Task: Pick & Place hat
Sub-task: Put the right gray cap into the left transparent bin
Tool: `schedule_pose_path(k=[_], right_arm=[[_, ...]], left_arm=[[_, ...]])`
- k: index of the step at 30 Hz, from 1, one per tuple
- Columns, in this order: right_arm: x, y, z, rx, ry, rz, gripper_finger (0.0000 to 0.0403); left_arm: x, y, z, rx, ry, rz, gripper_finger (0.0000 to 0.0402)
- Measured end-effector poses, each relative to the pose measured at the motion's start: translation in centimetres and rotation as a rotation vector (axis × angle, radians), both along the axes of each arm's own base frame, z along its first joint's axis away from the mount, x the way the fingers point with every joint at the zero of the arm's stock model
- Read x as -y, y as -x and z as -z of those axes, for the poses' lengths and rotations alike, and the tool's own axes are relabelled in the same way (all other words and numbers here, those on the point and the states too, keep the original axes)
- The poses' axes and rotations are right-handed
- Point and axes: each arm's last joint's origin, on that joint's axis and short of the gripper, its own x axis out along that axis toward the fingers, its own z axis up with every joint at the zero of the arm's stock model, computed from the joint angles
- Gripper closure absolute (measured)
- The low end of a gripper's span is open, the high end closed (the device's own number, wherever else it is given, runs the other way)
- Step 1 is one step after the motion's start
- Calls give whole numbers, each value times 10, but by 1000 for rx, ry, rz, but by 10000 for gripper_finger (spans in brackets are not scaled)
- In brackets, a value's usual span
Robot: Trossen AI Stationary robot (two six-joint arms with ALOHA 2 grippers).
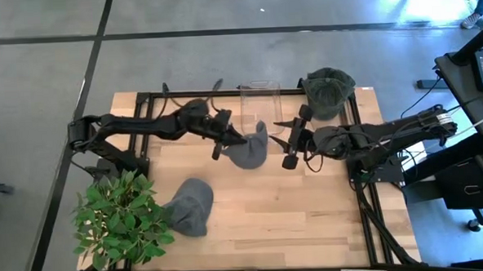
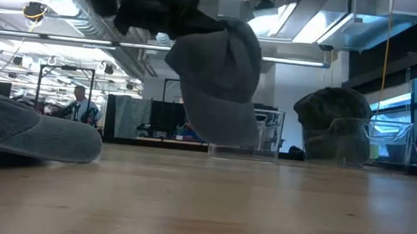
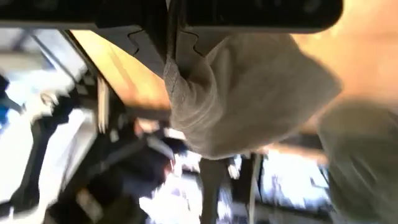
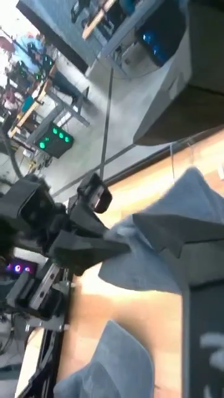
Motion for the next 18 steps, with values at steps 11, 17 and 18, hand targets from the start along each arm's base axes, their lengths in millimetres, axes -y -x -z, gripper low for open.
schedule_pose_path(k=[11,17,18], right_arm=[[-2,-6,3,-16,-80,-220,182],[10,-9,-4,-17,-162,-398,200],[13,-11,-7,-19,-159,-387,204]], left_arm=[[22,-15,-45,-188,-31,96,398],[32,-17,-51,-210,-54,121,398],[33,-17,-50,-211,-61,115,398]])
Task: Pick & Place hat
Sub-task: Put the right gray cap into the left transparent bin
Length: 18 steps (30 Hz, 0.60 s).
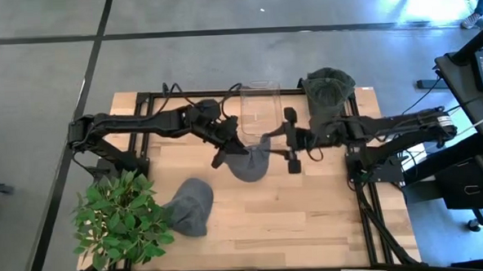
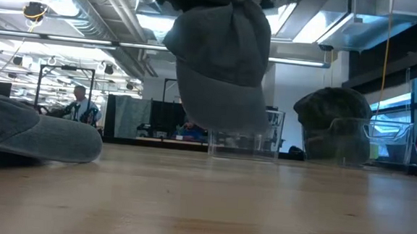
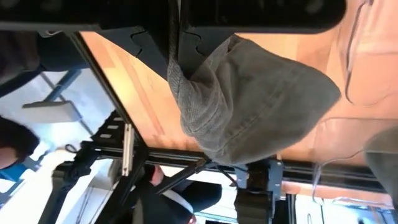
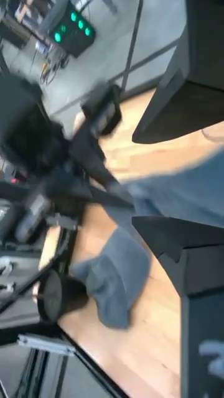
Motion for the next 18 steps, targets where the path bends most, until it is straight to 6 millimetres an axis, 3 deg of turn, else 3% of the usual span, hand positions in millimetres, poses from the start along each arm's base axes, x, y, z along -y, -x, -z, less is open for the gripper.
schedule_pose_path(k=[6,18], right_arm=[[12,-17,-10,-72,-6,-35,222],[16,-71,-6,-363,6,-44,228]], left_arm=[[1,-1,-1,16,-43,-30,398],[2,-1,0,6,-35,-30,398]])
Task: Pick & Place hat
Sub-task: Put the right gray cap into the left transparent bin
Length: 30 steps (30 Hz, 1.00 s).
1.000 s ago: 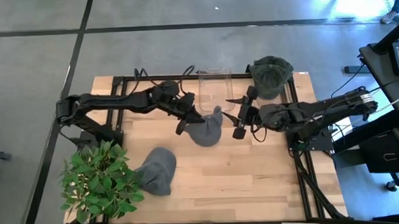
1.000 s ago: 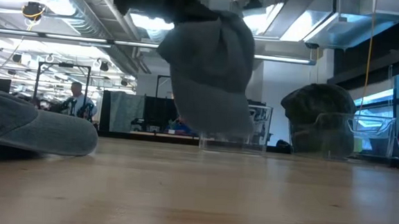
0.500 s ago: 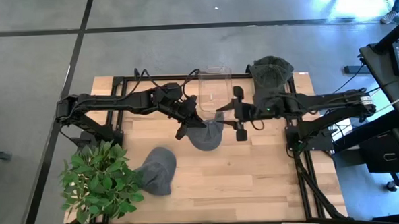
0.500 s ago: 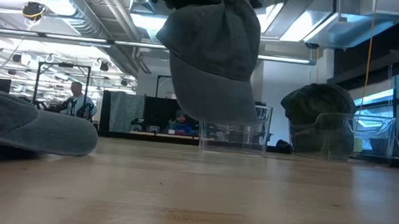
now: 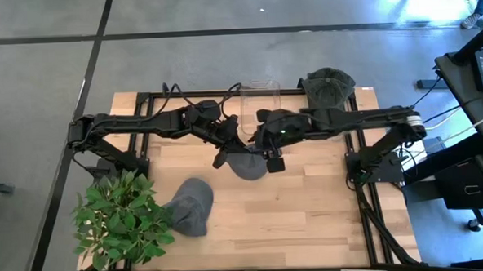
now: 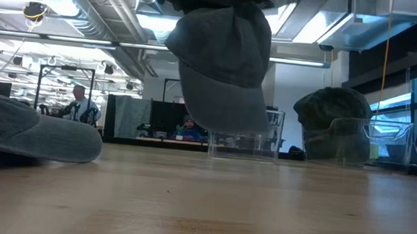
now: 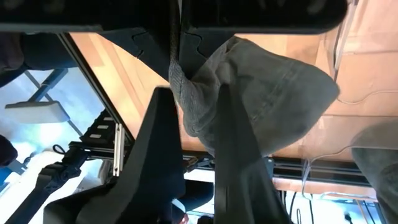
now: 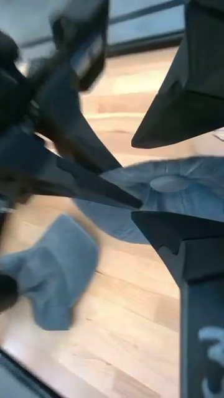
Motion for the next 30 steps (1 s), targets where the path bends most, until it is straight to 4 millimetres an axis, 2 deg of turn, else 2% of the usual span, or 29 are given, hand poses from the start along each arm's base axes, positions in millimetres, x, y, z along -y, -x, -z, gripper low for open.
schedule_pose_path(k=[4,13,16,19,25,30], right_arm=[[0,-6,-3,-41,-4,3,251],[0,-2,-14,-45,-22,20,361],[0,-3,-13,-48,-25,17,377],[-1,-4,-10,-67,-33,-2,365],[-1,-2,-8,-96,-35,-2,291],[-1,-2,-8,-99,-27,-2,260]], left_arm=[[0,0,1,-4,-4,4,398],[0,3,0,-17,-3,4,398],[1,3,-1,-10,-4,5,398],[1,4,-2,-10,-4,4,398],[1,4,-2,-5,-4,6,398],[1,4,-3,-3,1,17,398]])
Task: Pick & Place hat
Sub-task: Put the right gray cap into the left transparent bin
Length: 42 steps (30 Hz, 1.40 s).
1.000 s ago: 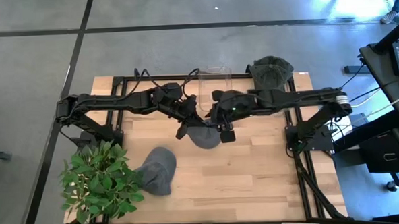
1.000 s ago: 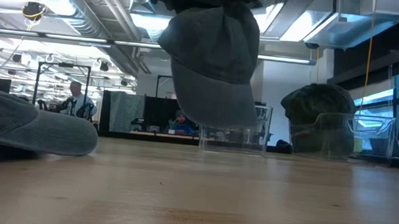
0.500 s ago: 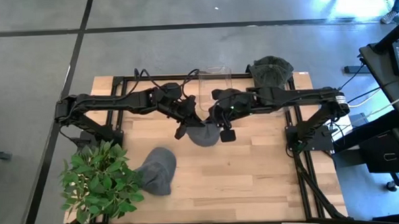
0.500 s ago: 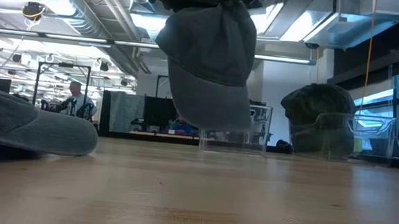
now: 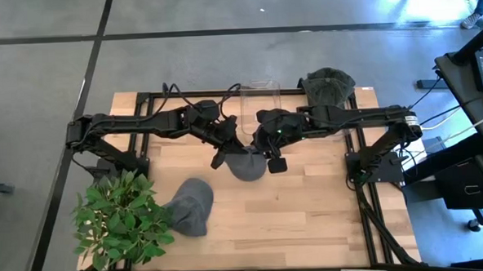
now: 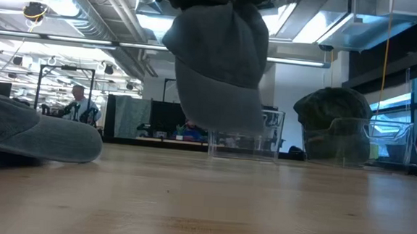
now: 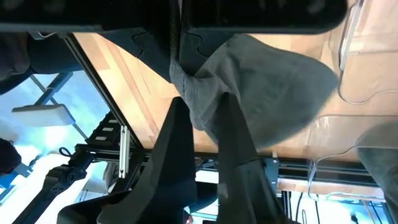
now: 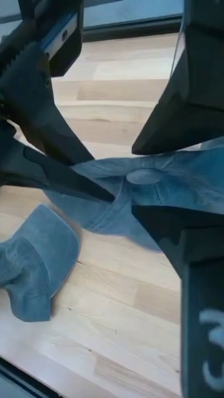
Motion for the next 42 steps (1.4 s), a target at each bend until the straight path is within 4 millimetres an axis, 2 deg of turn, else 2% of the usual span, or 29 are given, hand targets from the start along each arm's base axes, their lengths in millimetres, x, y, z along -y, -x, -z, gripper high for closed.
schedule_pose_path(k=[4,7,14,22,27,31,34,38,42], right_arm=[[0,0,0,-1,1,0,259],[0,0,0,-1,4,-1,277],[0,0,0,-3,21,-17,376],[2,0,0,1,36,71,364],[2,0,0,0,39,79,376],[4,3,-3,7,72,125,377],[6,9,-11,20,77,166,373],[9,17,-32,50,113,206,372],[21,26,-55,80,202,283,376]], left_arm=[[0,0,0,1,1,3,398],[0,0,-1,7,7,16,398],[0,0,-1,10,8,19,398],[0,0,-1,20,-11,12,388],[-3,1,0,3,-25,-11,350],[-7,11,-6,-9,-45,-19,318],[-15,24,-15,8,-51,-55,303],[-27,44,-21,51,-68,-112,294],[-37,59,-9,102,-88,-165,293]])
